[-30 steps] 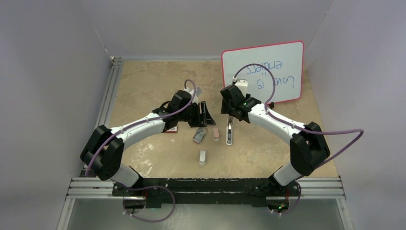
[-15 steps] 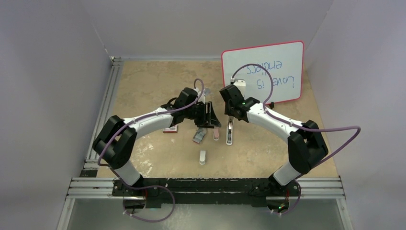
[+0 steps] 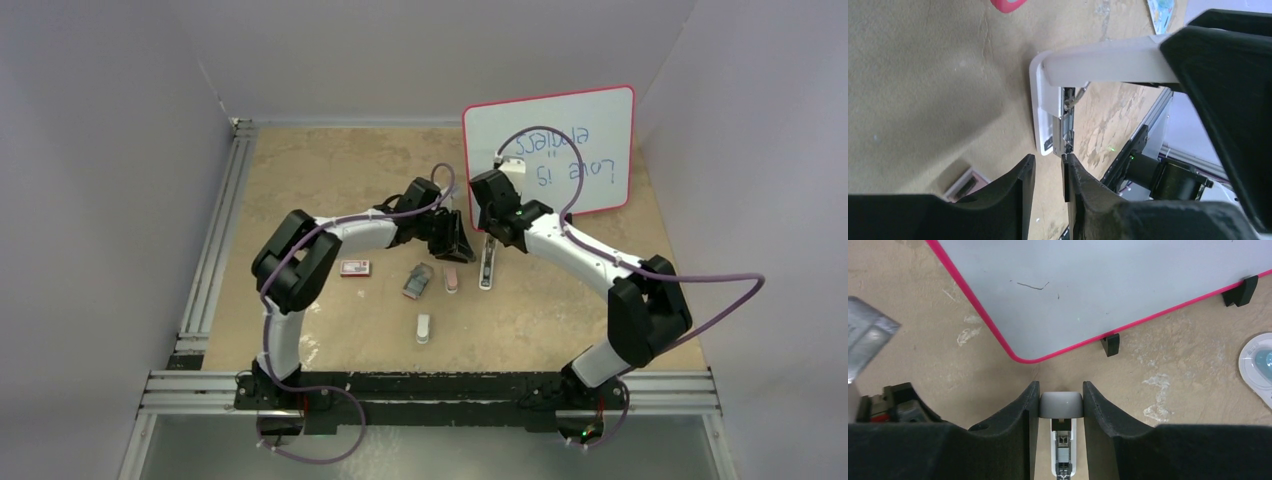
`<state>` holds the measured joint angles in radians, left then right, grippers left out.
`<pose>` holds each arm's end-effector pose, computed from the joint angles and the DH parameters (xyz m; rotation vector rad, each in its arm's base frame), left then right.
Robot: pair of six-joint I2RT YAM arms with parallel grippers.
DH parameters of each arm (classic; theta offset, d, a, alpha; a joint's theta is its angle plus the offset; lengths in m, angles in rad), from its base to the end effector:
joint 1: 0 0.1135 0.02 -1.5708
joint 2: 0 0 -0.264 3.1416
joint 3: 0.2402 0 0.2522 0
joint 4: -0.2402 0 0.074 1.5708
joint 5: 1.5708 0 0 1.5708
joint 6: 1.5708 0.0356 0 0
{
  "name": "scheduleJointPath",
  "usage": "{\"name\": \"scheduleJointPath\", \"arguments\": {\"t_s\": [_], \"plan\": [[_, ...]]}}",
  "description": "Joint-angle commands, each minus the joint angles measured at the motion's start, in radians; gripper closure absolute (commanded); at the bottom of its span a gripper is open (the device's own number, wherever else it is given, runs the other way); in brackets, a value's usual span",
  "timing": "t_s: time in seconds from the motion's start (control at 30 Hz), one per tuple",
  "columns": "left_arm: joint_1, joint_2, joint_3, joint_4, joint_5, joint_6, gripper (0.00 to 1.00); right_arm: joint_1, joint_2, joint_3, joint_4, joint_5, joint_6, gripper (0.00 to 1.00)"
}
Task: Load the staples into the stapler
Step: Close the stapler at the center of the board.
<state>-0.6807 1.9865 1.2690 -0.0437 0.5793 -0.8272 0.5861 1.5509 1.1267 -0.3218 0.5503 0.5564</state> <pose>0.3186 -0.2831 0.1676 0.1414 2.6283 -1.3330 0.2930 0.1722 0.2605 0.2359 2.1749 -0.0021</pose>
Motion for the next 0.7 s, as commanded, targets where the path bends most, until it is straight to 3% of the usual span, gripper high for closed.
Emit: {"name": "scheduleJointPath", "arguments": {"t_s": [0.0, 0.67], "plan": [[-0.025, 0.061, 0.082, 0.007, 0.024, 0.008, 0.74, -0.016, -0.044, -0.017, 0.065, 0.012, 0.004, 0.75], [-0.112, 0.194, 0.085, -0.038, -0.147, -0.083, 0.9, -0.025, -0.089, -0.079, 0.062, -0.099, 0.07, 0.82]]}}
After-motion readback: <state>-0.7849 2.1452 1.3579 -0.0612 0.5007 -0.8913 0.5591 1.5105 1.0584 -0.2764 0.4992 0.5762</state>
